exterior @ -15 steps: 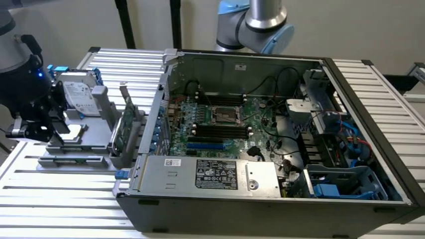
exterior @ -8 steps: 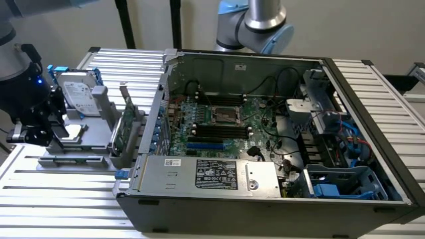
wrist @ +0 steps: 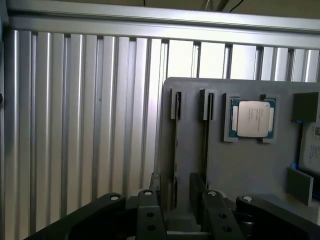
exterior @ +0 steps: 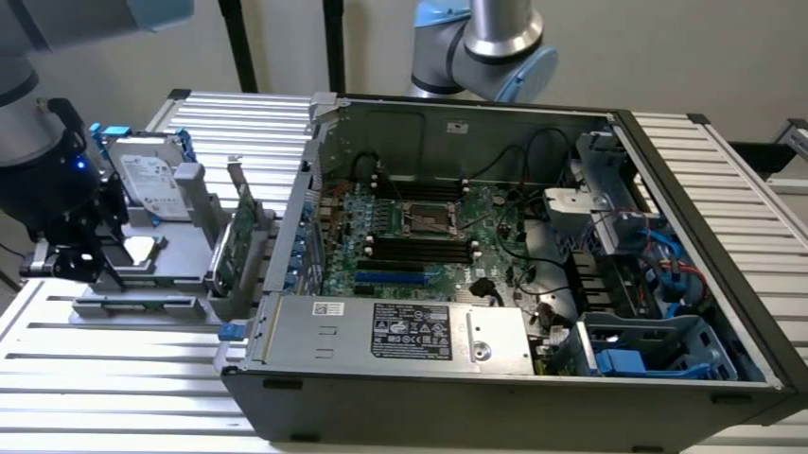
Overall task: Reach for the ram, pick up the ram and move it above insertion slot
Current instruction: 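Pick up the ram and move it above insertion slot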
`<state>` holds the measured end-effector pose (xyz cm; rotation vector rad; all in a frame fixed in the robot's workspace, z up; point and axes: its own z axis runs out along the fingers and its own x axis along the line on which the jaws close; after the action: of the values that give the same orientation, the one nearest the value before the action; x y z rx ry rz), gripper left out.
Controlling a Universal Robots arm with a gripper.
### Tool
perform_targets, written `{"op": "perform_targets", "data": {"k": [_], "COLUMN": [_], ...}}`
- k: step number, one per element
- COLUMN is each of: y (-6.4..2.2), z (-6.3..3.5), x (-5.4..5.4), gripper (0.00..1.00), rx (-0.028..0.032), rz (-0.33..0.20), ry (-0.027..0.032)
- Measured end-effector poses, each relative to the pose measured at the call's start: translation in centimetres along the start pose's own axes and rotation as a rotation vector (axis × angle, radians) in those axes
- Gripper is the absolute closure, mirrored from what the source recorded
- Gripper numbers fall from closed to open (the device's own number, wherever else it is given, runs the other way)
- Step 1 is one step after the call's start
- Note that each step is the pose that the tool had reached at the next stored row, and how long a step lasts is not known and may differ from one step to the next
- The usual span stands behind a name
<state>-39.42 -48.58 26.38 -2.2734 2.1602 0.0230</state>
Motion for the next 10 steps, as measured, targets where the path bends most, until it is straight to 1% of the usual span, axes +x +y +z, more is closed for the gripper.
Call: {"op": "perform_targets", "data": {"k": [4, 10], "y": [0.03, 0.03], "z": [0.75, 1.83], "x": [-0.3, -0.4], "gripper": [0.64, 0.64], "rx": [0.0002, 0.0002], "rz": [0.0, 0.0], "ry": [-0.0001, -0.0001]}}
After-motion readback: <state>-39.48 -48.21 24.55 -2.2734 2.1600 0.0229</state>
